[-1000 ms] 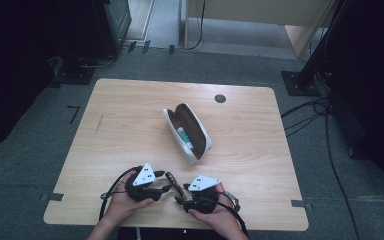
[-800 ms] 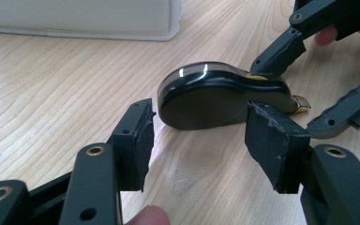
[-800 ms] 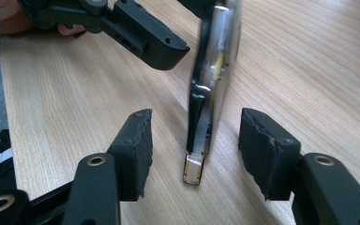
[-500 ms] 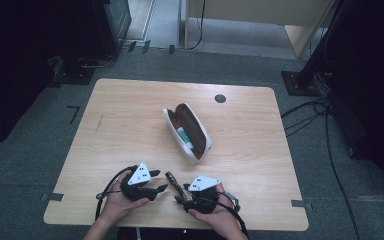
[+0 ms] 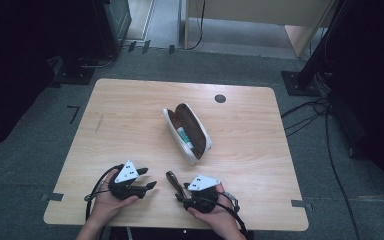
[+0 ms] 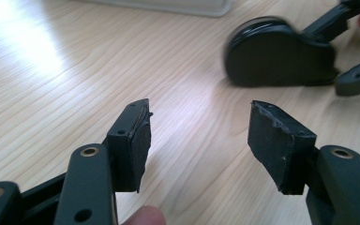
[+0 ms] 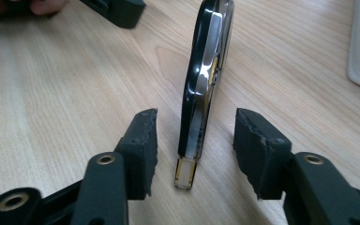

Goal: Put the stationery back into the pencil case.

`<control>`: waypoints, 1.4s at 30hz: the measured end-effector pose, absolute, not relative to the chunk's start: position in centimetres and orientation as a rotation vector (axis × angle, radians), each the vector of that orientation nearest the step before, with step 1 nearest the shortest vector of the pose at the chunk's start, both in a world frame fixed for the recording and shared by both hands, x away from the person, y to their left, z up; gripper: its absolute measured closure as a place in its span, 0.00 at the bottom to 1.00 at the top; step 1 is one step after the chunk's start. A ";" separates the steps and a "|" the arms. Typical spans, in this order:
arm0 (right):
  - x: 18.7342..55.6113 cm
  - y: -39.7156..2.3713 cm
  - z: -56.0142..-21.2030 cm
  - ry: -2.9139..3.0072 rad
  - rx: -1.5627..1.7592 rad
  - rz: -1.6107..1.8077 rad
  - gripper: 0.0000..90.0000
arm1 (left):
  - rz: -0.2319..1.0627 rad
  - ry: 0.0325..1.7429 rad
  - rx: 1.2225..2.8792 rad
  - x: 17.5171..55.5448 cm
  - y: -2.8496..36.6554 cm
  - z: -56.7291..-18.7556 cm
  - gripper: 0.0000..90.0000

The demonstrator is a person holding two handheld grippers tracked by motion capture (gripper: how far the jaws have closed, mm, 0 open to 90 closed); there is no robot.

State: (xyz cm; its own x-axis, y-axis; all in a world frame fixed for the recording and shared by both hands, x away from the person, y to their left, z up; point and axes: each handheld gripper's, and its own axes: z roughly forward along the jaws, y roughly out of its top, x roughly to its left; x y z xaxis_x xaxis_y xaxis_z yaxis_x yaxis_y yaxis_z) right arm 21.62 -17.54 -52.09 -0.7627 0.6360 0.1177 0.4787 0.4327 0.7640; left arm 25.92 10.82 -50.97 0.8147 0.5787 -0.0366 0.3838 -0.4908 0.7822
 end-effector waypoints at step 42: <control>21.8 -16.5 -51.8 2.423 1.047 1.182 0.87 | 0.446 1.269 1.998 27.5 21.4 -51.7 0.15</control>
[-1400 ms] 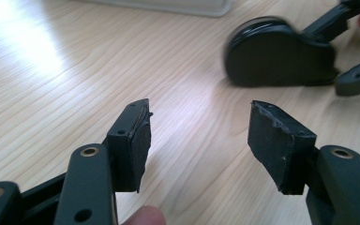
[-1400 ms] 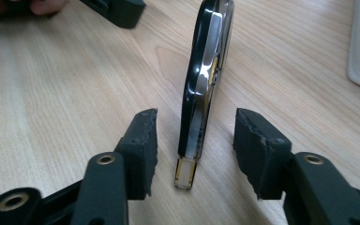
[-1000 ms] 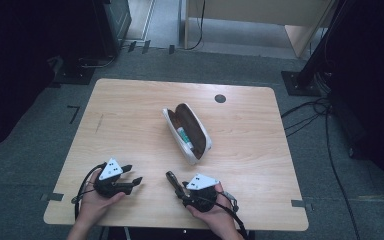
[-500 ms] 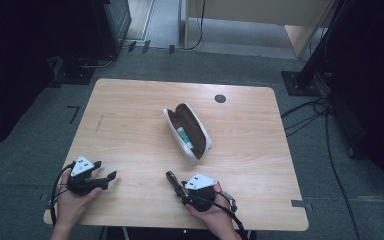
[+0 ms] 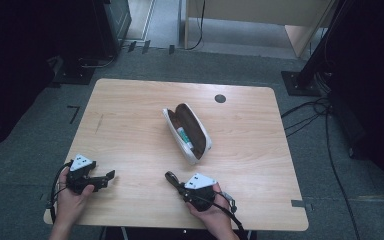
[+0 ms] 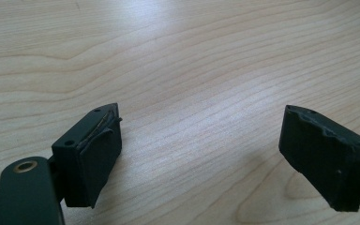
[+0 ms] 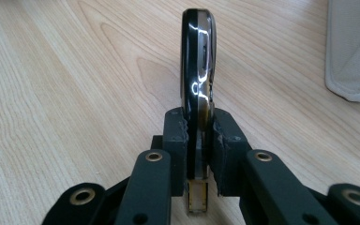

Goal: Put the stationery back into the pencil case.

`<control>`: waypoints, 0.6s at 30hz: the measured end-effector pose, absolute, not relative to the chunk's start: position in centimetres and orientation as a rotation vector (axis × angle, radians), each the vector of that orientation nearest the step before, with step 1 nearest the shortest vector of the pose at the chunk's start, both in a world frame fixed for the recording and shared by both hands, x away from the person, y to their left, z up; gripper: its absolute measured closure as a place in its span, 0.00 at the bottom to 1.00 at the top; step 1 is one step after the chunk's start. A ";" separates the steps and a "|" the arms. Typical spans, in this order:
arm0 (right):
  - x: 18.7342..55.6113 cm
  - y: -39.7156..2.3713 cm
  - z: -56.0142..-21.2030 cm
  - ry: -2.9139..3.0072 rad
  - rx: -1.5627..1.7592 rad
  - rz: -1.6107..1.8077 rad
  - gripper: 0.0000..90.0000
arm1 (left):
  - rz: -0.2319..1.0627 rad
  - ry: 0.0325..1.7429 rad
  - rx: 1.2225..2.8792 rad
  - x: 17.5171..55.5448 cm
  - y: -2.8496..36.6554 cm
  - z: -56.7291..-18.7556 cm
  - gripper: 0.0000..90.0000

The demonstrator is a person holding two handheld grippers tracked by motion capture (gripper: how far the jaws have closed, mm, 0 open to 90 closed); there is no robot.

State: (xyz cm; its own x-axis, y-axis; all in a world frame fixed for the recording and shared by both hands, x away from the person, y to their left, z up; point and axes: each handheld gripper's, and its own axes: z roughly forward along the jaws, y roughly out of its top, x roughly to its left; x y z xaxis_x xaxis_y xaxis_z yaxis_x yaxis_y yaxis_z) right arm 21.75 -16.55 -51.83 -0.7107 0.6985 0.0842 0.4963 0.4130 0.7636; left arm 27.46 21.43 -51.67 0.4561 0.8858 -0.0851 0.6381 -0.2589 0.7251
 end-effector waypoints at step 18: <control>21.8 -17.8 -48.6 2.336 1.035 1.258 0.87 | 0.527 1.244 2.079 27.3 20.2 -51.8 0.15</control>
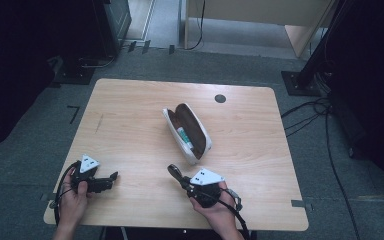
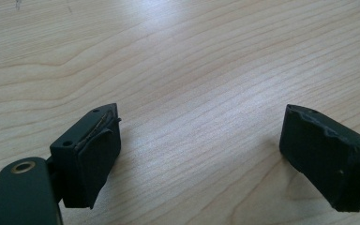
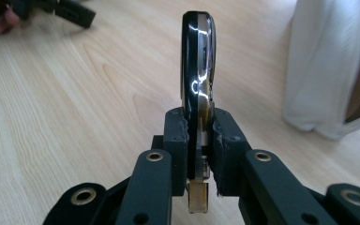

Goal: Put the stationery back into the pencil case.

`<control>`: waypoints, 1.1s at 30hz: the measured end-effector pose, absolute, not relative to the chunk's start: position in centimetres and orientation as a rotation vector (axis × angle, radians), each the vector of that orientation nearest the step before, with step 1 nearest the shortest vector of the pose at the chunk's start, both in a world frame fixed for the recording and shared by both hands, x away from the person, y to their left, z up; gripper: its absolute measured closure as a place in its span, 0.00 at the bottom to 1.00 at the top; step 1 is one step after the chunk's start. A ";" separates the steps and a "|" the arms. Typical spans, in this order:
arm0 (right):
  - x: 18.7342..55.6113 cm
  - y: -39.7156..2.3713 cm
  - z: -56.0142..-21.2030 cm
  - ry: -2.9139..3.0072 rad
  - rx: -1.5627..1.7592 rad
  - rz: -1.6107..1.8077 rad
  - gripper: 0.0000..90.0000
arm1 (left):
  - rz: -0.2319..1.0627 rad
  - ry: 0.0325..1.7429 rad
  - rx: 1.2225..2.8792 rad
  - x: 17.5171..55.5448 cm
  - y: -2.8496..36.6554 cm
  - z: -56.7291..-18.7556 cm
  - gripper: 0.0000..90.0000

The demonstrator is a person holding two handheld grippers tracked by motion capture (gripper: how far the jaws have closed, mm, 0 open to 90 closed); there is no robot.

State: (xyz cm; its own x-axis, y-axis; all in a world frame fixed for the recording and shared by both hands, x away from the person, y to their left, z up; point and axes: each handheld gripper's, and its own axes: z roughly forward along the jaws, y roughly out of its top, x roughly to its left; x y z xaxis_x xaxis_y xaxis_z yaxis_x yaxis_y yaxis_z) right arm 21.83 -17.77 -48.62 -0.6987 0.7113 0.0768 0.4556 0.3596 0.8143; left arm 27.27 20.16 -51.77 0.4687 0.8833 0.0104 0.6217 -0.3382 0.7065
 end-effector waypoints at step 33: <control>26.0 -19.9 -42.7 2.185 1.107 1.291 0.87 | 0.527 1.246 2.078 27.3 20.1 -51.8 0.14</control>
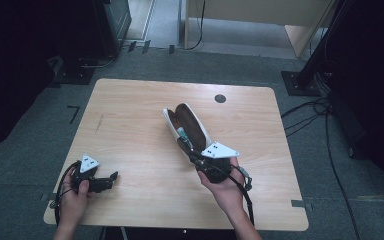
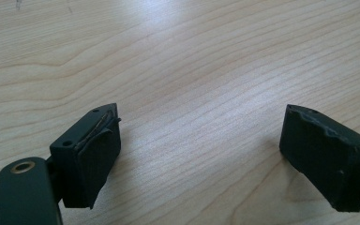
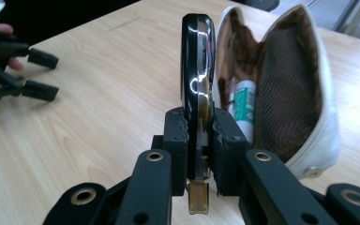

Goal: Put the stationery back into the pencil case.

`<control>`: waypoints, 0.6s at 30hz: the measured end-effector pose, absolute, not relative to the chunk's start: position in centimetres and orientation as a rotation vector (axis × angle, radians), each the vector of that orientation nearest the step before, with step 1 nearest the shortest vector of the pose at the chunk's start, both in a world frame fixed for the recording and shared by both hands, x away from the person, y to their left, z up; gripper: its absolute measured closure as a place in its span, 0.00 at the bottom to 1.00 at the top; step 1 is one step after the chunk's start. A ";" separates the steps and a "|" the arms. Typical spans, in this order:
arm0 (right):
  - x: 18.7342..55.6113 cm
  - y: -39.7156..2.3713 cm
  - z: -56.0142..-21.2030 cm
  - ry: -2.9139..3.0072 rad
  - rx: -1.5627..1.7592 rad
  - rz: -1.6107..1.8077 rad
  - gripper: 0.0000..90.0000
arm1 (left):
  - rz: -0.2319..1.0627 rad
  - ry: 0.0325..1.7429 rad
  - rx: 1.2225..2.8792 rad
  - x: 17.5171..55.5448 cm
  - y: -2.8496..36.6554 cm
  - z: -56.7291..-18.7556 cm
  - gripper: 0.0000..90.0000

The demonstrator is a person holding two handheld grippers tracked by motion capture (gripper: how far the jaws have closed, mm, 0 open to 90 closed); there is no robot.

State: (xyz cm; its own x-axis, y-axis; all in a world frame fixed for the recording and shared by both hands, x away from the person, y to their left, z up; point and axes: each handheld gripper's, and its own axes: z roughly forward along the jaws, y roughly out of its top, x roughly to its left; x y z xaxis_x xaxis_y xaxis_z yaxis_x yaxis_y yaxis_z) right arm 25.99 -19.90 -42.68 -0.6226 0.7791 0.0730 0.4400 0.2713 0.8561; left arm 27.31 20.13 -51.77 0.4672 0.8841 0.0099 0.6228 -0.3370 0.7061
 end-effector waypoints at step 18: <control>29.2 -19.9 -42.5 2.086 1.172 1.263 0.87 | 0.527 1.247 2.077 27.3 20.1 -51.8 0.14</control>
State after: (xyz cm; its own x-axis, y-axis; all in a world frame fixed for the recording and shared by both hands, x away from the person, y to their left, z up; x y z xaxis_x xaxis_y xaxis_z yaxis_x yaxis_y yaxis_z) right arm 29.18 -19.90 -42.49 -0.5491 0.8336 0.0600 0.4393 0.2268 0.8692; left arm 27.31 20.12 -51.77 0.4665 0.8845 0.0093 0.6228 -0.3360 0.7066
